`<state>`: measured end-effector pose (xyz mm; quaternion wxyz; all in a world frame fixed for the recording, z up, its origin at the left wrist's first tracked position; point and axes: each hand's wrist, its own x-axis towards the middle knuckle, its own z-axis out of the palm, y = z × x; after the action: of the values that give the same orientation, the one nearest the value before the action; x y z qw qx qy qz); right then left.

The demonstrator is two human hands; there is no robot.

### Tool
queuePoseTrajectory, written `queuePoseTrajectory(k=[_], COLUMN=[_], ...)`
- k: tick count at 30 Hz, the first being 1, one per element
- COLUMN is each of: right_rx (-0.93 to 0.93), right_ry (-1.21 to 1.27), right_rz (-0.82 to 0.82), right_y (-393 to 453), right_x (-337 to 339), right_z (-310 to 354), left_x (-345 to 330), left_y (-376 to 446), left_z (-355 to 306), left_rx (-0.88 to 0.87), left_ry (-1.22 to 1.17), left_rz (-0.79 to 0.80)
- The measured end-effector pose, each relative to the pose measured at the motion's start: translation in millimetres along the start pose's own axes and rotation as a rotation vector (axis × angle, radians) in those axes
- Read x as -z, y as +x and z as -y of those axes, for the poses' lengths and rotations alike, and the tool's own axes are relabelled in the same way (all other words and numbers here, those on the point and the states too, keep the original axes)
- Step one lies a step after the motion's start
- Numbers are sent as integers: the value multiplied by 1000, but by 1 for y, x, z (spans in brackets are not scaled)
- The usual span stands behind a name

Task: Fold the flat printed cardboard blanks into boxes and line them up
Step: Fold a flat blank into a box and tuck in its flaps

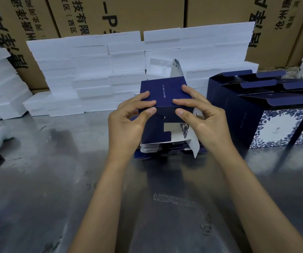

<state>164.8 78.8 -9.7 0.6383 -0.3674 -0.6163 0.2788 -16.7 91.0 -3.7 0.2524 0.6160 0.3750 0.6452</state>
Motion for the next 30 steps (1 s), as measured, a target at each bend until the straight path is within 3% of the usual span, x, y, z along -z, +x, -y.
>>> queuePoseTrajectory(k=[3,6,11,16,23,30], right_rx=[-3,3,-45,-220,-230,-256], right_ry=[16,32,117,325,308,348], right_rz=[-35,-60,-71,-7,388,396], right_y=[1,2,3,7,7,5], right_x=[2,2,3,8,27,28], right_z=[-3,-5,-9,-10,-16,-15], left_x=[-1,3,-4,-5,-14,-23], left_y=[-1,-2,-9,-4,-9,-12], left_z=[-2,-4,2,18,31,33], left_rx=[-14,-44,-138,-247,-361,-520], left_ry=[31,62,388,536,547,570], left_rz=[10,139,368,215,64,65])
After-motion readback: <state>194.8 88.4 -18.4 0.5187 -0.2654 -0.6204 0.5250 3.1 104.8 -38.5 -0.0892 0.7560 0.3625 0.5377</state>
